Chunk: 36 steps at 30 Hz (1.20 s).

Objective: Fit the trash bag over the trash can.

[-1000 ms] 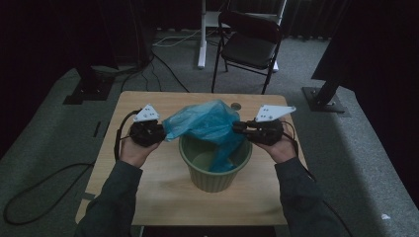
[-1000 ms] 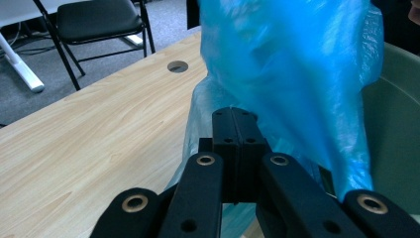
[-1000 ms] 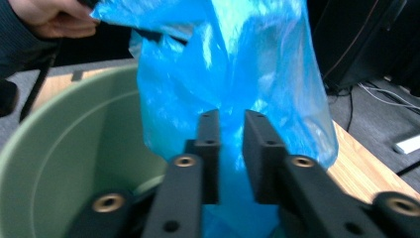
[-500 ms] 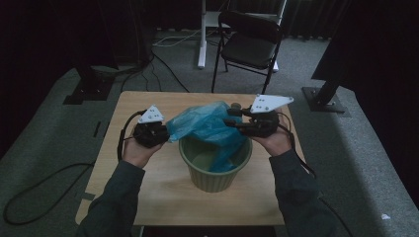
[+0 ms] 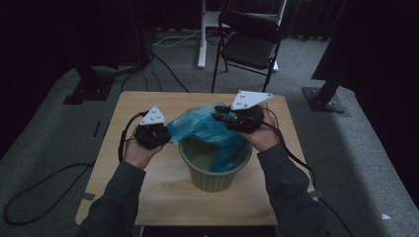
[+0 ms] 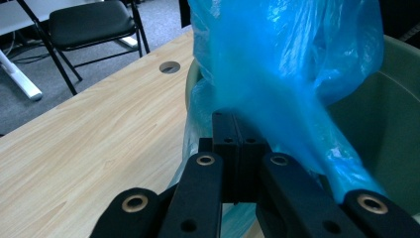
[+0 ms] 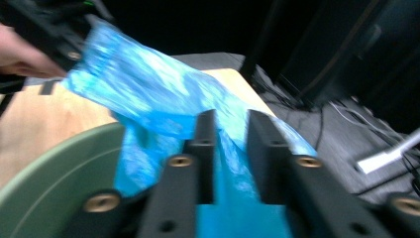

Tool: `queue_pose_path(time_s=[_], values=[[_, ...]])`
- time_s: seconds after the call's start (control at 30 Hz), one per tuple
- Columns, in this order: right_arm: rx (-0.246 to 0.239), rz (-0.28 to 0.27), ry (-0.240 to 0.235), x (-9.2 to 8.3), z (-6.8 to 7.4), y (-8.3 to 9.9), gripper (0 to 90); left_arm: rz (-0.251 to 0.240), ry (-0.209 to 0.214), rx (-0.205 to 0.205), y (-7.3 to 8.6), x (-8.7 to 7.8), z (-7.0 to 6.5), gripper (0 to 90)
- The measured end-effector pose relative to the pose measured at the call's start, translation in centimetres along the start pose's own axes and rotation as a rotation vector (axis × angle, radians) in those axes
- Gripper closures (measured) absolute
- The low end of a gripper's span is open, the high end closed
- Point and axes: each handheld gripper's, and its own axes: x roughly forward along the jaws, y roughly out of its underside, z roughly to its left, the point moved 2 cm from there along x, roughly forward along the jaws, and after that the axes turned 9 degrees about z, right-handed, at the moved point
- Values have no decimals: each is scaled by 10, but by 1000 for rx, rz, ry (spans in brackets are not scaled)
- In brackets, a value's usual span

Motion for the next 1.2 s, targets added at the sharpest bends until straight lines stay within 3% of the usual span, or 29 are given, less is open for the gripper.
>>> queue_pose_path(time_s=[0.13,0.4,0.53,0.8,1.07,1.2], values=[[61,6,28,-3,-6,8,871,5,-7,0,5,-3,3,896],[131,33,65,-11,-11,27,883,4,-2,-14,12,-8,4,897],[177,34,58,-13,-13,40,883,9,-2,-28,17,-10,4,896],[226,49,51,-17,-16,61,885,2,-12,-65,25,-16,10,896],[238,60,34,-21,-15,74,885,-9,-26,-114,34,-23,18,893],[238,54,23,-20,-15,75,885,-37,-40,-117,28,-27,19,801]])
